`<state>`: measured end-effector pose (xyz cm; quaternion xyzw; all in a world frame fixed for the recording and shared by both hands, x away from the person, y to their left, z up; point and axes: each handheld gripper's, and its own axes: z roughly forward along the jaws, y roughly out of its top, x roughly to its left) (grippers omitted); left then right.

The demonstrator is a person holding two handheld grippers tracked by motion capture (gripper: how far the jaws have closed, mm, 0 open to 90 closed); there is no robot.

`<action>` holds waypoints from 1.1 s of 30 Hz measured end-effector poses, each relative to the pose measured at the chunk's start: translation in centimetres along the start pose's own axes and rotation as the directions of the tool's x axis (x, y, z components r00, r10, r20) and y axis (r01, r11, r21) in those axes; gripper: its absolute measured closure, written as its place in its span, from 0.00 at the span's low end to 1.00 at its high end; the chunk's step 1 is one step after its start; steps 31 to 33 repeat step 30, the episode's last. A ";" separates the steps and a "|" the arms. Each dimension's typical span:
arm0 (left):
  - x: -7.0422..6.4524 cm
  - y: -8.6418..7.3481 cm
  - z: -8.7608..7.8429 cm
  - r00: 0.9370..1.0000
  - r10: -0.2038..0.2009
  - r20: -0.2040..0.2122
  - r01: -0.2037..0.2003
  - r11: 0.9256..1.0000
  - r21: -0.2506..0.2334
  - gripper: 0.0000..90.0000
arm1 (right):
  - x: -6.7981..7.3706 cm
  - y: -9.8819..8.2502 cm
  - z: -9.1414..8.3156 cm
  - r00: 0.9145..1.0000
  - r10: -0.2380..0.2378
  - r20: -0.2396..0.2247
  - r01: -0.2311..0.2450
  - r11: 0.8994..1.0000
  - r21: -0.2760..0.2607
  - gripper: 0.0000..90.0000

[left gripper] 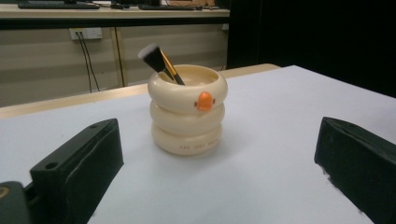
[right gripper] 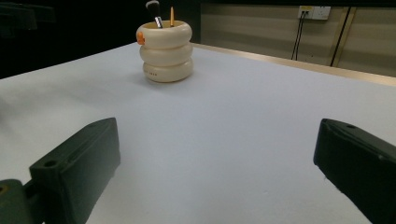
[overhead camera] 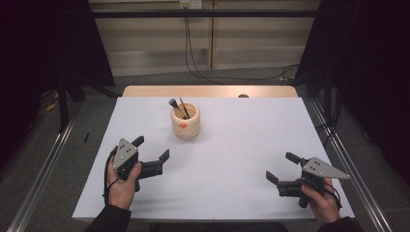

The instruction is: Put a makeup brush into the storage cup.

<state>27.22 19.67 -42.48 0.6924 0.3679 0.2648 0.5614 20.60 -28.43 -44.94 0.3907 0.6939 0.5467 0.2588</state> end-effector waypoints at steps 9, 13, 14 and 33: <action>-0.5 -0.9 -1.8 1.000 0.004 -0.009 -0.004 1.000 0.001 0.01 | 0.1 0.0 -0.1 1.000 0.000 0.004 0.000 1.000 0.000 0.00; -0.4 -1.2 -2.3 1.000 -0.003 -0.008 0.003 1.000 -0.006 0.01 | 0.0 0.0 -0.2 1.000 -0.004 0.008 0.005 1.000 -0.004 0.00; -0.5 -1.2 -2.5 1.000 -0.006 -0.012 0.005 1.000 -0.014 0.01 | 0.0 0.0 -0.2 1.000 -0.006 0.012 0.006 1.000 -0.006 0.00; -1.2 -2.2 -2.9 1.000 0.001 0.024 -0.001 1.000 0.005 0.01 | 0.0 -0.1 -0.5 1.000 -0.012 0.013 0.012 1.000 -0.003 0.00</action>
